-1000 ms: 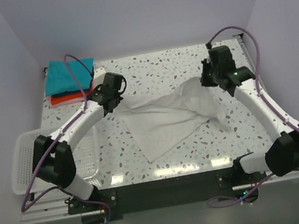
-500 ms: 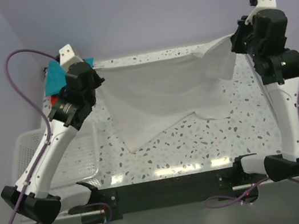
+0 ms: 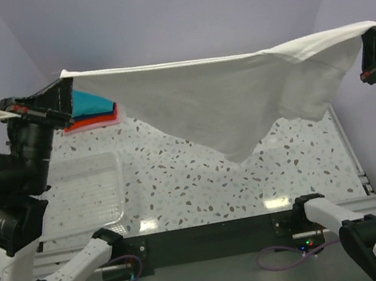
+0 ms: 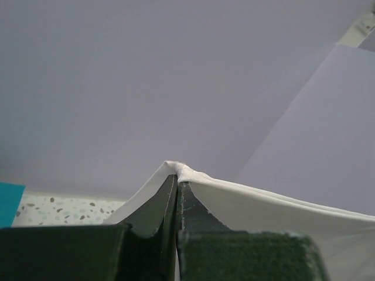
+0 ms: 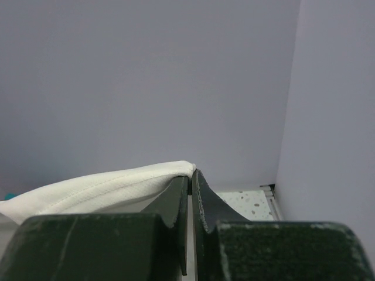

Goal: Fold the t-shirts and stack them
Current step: Flatten the tshirt out

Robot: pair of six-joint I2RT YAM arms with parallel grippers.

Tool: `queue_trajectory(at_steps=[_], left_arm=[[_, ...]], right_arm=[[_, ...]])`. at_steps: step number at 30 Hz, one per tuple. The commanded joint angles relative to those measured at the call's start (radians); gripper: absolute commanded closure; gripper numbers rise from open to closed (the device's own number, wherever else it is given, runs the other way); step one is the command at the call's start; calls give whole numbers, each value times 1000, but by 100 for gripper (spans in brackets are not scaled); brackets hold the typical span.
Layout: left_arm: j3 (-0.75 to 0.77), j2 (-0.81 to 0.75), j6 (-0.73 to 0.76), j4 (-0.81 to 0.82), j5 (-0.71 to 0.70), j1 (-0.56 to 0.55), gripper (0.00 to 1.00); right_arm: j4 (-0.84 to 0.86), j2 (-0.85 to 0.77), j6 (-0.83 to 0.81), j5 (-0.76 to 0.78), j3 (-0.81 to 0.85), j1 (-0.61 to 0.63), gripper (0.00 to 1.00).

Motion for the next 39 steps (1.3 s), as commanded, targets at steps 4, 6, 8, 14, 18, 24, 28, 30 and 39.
queue_trajectory(at_steps=[4, 6, 8, 14, 18, 24, 28, 30, 39], left_arm=[[104, -77, 36, 2, 157, 5, 100], [112, -83, 33, 5, 189, 5, 100], [115, -80, 31, 7, 198, 5, 100], [78, -4, 36, 3, 133, 7, 100], [0, 108, 36, 7, 22, 5, 100], [-122, 388, 14, 25, -214, 7, 100], [-91, 677, -7, 5, -326, 30, 100], [-26, 889, -51, -59, -329, 56, 98], [355, 1235, -90, -233, -231, 93, 0]], right_arm=[[-13, -67, -68, -68, 120, -2, 100], [-11, -77, -74, -72, 143, -2, 100], [-11, -80, -81, -81, 145, -2, 100], [56, -64, -130, -70, 22, -2, 100], [153, -34, -149, -85, -199, -2, 100], [331, 96, -157, -142, -534, -2, 100], [473, 247, -134, -167, -705, -2, 100], [512, 390, -121, -174, -734, -2, 100], [360, 895, -2, -130, -440, -2, 1]])
